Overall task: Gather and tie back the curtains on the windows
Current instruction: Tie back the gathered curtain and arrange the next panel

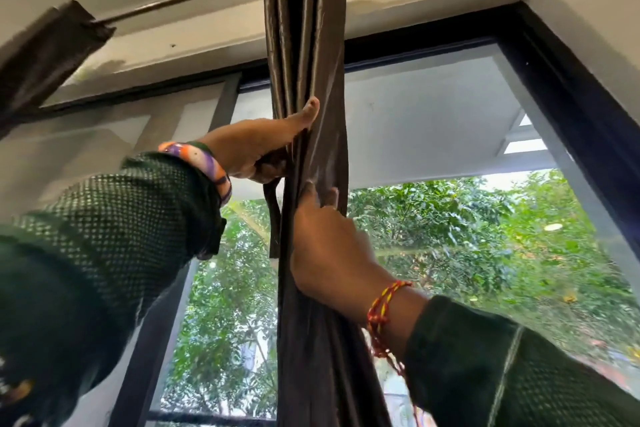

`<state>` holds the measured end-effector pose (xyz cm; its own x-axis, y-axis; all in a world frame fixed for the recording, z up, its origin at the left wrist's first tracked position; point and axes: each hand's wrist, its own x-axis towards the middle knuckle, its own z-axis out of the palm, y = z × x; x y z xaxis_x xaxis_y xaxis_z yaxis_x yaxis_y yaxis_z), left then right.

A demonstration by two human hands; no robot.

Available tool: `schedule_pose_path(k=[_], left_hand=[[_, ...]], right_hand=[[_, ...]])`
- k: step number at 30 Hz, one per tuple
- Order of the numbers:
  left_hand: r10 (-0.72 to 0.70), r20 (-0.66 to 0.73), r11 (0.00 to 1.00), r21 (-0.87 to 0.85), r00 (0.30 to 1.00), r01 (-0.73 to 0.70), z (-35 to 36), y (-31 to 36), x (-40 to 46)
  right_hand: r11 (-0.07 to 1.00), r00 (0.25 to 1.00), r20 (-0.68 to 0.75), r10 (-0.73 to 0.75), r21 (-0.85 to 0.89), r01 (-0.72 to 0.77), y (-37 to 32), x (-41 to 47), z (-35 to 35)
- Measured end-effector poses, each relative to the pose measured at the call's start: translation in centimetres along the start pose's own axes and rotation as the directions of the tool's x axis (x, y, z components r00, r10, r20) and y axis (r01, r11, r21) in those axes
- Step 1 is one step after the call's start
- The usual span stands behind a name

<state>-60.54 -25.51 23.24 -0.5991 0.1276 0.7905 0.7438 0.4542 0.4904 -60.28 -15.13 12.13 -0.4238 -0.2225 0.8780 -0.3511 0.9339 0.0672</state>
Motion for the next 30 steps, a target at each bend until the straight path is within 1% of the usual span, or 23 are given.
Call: schedule_pose_path(k=[1, 3, 5, 7, 8, 11, 14, 15, 17, 18, 20, 22, 23, 24, 26, 27, 29, 30], left_hand=[[-0.002, 0.009, 1.000, 0.015, 1.000, 0.002, 0.0, 0.0, -0.1], [-0.008, -0.042, 0.997, 0.072, 0.999, 0.011, 0.0, 0.0, -0.2], [-0.003, -0.154, 0.975, 0.220, 0.988, 0.037, 0.4, 0.0, 0.0], [0.016, -0.262, 0.921, 0.380, 0.965, 0.088, 0.9, 0.0, -0.1], [0.041, -0.285, 0.894, 0.438, 0.958, 0.092, 1.0, 0.0, 0.0], [0.077, -0.293, 0.847, 0.523, 0.953, 0.093, 0.7, 0.0, 0.5], [0.089, -0.261, 0.810, 0.581, 0.961, 0.082, 0.2, -0.1, 0.0], [0.087, -0.245, 0.786, 0.612, 0.966, 0.085, 0.0, 0.0, -0.2], [0.083, -0.198, 0.706, 0.703, 0.977, 0.082, -0.2, 0.1, -0.5], [0.083, -0.195, 0.698, 0.711, 0.977, 0.082, -0.3, -0.1, -0.2], [0.040, -0.178, 0.750, 0.656, 0.983, 0.088, -0.5, -0.1, -0.3], [-0.006, -0.193, 0.887, 0.453, 0.981, 0.094, -1.3, -0.1, -0.6], [-0.028, -0.180, 0.919, 0.382, 0.983, 0.096, -1.9, -0.1, -0.3], [-0.007, -0.188, 0.939, 0.337, 0.982, 0.071, -2.4, 0.1, -0.4], [0.021, -0.239, 0.931, 0.359, 0.971, 0.068, -3.4, 0.2, 0.0], [-0.003, -0.279, 0.917, 0.382, 0.960, 0.114, -4.0, 0.1, 0.6], [-0.035, -0.356, 0.880, 0.433, 0.934, 0.198, -4.4, 0.3, 1.1], [-0.021, -0.389, 0.858, 0.466, 0.921, 0.216, -4.9, 0.2, 1.2]], right_hand=[[1.000, 1.000, 0.022, 0.004, 0.020, -0.005, -0.3, 0.2, 0.3], [0.998, 0.998, 0.057, -0.004, 0.059, 0.001, -0.9, 0.6, 0.7], [0.996, 0.997, 0.075, -0.018, 0.091, 0.011, -1.3, 0.8, 1.1], [0.992, 0.995, 0.092, -0.030, 0.126, 0.018, -1.5, 0.9, 1.1], [0.989, 0.994, 0.097, -0.039, 0.148, 0.024, -1.6, 1.0, 1.2], [0.974, 0.993, 0.098, -0.059, 0.224, 0.035, -1.5, 1.5, 1.8], [0.941, 0.993, 0.066, -0.098, 0.330, 0.071, -1.2, 2.3, 2.4], [0.917, 0.992, 0.064, -0.110, 0.391, 0.076, -1.0, 2.7, 2.4], [0.839, 0.990, 0.082, -0.115, 0.541, 0.052, -0.4, 3.7, 2.1], [0.792, 0.989, 0.091, -0.112, 0.610, 0.033, 0.0, 4.4, 1.9], [0.713, 0.991, 0.107, -0.085, 0.701, -0.015, 0.8, 5.5, 1.3], [0.666, 0.995, 0.096, -0.022, 0.744, -0.057, 1.4, 6.2, 0.2], [0.651, 0.998, 0.070, 0.004, 0.757, -0.056, 1.7, 6.5, -0.4], [0.648, 0.999, 0.041, 0.032, 0.760, -0.052, 2.1, 6.8, -1.0], [0.651, 0.996, -0.031, 0.083, 0.758, -0.031, 2.6, 7.5, -2.4], [0.665, 0.991, -0.071, 0.109, 0.747, -0.020, 2.7, 8.0, -3.0], [0.729, 0.978, -0.151, 0.144, 0.684, -0.002, 2.6, 9.1, -3.8], [0.749, 0.974, -0.175, 0.145, 0.662, 0.007, 2.5, 9.8, -4.1]])
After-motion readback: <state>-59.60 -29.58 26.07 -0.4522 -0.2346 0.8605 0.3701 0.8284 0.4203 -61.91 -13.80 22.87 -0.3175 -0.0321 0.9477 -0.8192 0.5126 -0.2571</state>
